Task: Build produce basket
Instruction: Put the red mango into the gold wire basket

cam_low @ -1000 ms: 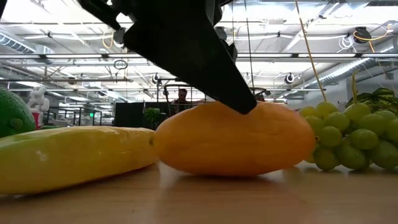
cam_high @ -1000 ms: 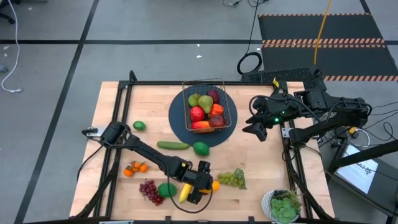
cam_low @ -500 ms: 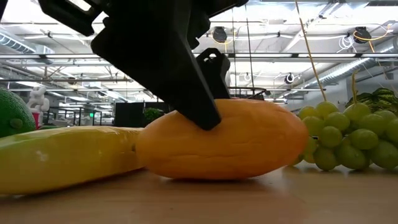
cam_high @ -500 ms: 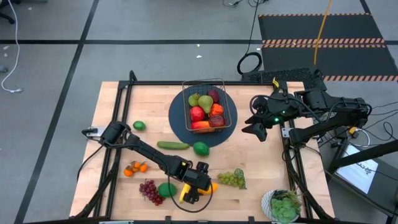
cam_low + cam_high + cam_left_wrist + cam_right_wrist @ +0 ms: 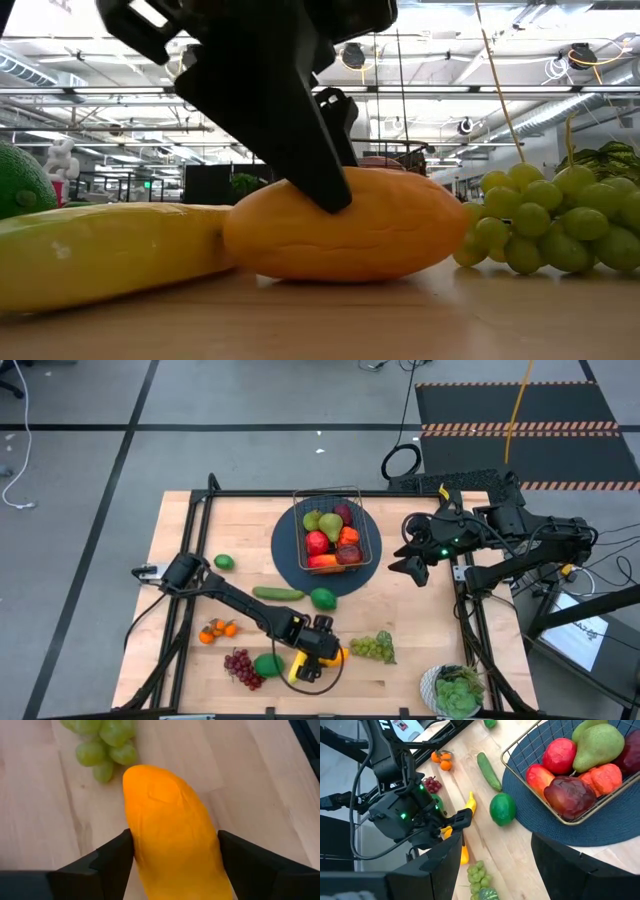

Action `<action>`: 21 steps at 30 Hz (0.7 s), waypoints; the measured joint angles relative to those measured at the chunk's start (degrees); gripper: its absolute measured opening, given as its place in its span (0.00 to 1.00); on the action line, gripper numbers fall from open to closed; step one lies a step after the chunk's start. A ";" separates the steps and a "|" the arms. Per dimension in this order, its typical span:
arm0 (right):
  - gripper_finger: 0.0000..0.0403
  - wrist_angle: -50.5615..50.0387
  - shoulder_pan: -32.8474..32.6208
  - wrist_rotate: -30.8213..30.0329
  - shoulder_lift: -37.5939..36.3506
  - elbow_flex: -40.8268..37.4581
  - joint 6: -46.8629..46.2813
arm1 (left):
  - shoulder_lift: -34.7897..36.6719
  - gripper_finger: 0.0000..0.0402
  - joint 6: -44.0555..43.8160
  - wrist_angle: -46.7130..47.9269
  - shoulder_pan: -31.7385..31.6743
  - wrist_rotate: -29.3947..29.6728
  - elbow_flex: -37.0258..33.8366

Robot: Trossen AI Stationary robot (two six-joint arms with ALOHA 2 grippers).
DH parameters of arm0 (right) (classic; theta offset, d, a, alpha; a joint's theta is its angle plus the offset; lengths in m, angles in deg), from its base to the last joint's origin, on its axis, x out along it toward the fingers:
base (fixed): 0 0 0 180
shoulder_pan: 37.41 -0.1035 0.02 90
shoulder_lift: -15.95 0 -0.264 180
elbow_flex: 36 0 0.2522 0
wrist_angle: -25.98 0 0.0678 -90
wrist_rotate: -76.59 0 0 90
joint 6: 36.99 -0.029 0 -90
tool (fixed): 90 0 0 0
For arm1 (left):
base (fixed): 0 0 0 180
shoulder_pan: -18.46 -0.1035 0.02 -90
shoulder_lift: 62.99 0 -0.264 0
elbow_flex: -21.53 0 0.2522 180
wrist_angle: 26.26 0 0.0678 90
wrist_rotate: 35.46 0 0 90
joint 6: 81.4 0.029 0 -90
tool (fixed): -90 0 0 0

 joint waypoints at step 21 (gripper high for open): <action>0.58 0.09 -0.02 0.39 0.02 0.00 -2.43 | -0.21 0.64 -10.66 4.24 -1.57 6.04 -1.49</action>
